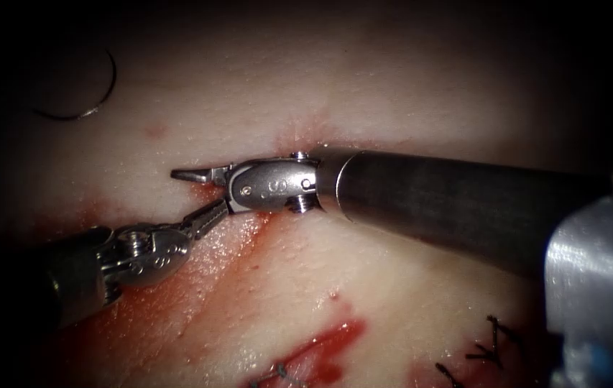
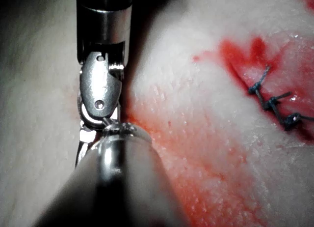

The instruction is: Wound Closure

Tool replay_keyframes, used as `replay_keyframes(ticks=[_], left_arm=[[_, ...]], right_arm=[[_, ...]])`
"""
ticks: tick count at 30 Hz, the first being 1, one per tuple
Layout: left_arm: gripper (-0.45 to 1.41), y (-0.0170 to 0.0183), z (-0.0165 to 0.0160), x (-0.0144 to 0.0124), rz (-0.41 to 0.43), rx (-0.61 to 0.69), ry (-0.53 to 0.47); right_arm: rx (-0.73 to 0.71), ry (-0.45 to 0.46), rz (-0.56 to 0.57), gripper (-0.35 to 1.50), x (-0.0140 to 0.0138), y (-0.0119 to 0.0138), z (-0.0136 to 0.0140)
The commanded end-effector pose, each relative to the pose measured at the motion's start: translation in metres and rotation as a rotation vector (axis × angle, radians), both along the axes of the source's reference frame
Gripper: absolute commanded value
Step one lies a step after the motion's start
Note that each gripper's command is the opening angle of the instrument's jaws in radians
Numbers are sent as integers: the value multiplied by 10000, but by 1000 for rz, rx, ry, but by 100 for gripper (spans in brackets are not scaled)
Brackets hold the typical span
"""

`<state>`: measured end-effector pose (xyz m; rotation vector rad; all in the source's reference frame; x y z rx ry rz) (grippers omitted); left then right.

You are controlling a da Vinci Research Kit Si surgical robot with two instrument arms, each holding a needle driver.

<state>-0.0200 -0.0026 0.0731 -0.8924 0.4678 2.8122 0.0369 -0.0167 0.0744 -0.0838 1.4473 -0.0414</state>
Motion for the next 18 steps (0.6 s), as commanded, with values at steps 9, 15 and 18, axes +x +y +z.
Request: replay_keyframes(ticks=[9, 15, 18], left_arm=[[-45, 3, 4, -10, -1, -1, 0], [-45, -1, 0, -12, -1, 1, 1], [-45, -3, -1, -10, 0, 1, 2]], right_arm=[[-6, -143, 7, -35, 17, -3, 20], [16, -188, 35, -35, 18, -6, 33], [100, -159, 32, 15, 17, -3, 29]])
